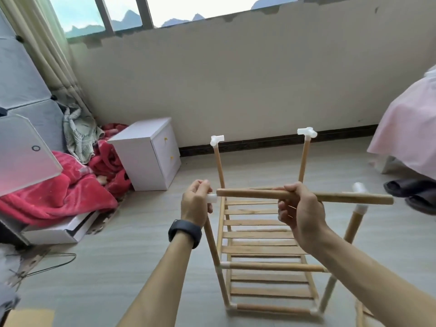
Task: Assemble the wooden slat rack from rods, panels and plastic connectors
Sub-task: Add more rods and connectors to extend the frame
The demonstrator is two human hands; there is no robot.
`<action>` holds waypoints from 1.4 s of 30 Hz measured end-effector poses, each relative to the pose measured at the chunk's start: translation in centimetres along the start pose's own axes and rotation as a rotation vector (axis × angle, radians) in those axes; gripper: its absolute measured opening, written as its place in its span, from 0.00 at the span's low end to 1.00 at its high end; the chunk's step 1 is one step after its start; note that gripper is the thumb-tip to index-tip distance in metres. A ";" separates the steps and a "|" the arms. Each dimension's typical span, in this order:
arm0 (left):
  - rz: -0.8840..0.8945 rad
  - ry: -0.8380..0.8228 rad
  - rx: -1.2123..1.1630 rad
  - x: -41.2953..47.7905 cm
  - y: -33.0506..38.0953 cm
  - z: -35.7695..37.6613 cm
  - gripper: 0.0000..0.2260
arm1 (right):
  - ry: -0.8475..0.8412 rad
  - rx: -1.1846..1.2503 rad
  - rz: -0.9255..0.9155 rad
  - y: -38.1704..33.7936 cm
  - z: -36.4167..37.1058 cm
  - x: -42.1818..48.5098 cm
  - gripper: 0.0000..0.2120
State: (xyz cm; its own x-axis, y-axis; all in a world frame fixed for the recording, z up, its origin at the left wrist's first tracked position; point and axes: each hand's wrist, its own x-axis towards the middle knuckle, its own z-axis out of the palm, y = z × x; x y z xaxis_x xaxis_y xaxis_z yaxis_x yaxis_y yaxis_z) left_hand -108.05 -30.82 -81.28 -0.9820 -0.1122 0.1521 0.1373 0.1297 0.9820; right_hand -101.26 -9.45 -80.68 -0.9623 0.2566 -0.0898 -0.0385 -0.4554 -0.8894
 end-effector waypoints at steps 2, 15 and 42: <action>-0.016 0.028 -0.044 0.1 -0.1 0.1 0.14 | -0.011 -0.004 0.011 0.1 -0.4 0.0 0.17; 0.005 -0.014 -0.082 0.1 -0.5 0.2 0.12 | 0.000 0.074 0.090 1.3 -0.6 1.3 0.10; -0.048 0.012 -0.091 -0.3 0.3 1.1 0.15 | -0.037 -0.050 -0.312 -0.5 1.7 0.8 0.18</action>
State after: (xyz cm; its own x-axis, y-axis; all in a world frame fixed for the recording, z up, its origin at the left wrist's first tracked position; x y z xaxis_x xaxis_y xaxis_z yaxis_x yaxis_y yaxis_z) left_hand -107.88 -29.65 -81.12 -0.9861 -0.1285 0.1051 0.1016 0.0338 0.9943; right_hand -102.44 -10.45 -79.57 -0.9153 0.3456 0.2067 -0.3211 -0.3165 -0.8926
